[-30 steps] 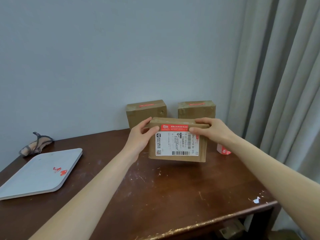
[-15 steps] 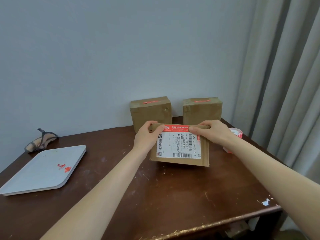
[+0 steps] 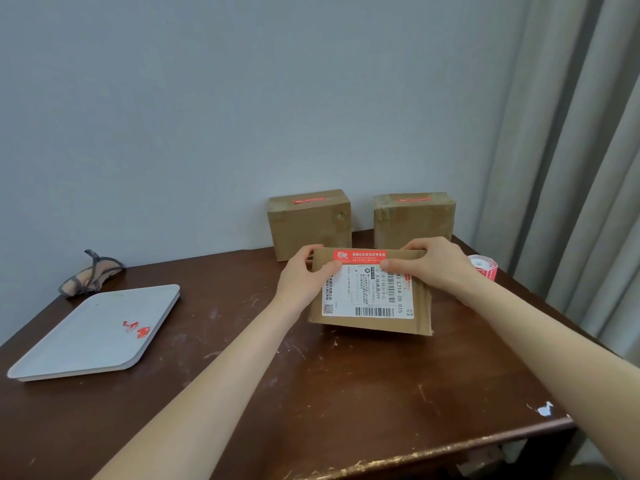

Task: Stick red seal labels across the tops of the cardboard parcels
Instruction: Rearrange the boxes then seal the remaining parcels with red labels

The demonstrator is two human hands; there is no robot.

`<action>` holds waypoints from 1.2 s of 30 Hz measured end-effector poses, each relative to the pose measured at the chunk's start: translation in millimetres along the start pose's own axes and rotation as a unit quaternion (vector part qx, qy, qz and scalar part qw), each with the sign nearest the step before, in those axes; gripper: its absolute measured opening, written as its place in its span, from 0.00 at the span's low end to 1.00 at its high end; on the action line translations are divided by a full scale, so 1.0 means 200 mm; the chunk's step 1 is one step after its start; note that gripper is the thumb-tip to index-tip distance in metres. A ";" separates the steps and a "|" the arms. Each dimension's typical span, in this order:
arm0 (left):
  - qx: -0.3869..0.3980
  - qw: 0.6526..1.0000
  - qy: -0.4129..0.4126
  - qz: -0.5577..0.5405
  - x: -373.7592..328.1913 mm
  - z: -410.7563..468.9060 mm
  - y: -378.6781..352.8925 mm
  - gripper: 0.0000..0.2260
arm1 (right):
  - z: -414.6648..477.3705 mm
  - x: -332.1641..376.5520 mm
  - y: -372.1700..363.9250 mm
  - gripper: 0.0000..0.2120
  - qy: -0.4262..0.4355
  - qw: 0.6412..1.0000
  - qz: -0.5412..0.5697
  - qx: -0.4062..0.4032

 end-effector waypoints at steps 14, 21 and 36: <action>-0.086 0.989 -0.116 0.038 -0.03 -0.07 -0.02 0.20 | -0.02 -0.02 -0.01 0.23 0.007 1.000 0.019 -0.013; -0.201 0.952 -0.199 0.122 -0.01 -0.10 0.00 0.12 | -0.03 -0.02 -0.01 0.22 0.012 1.000 0.011 -0.018; -0.218 0.956 -0.178 0.082 -0.06 -0.15 -0.02 0.05 | -0.05 -0.01 -0.02 0.23 0.006 1.000 -0.002 -0.022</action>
Point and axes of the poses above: each hand's wrist, its own z-axis towards the middle knuckle, its own y-axis out of the back of the hand, x = y × z, the point moved 2 cm from there along z, towards the middle knuckle, and after that the axes turned 14 degrees about y, right-handed, at the moved point
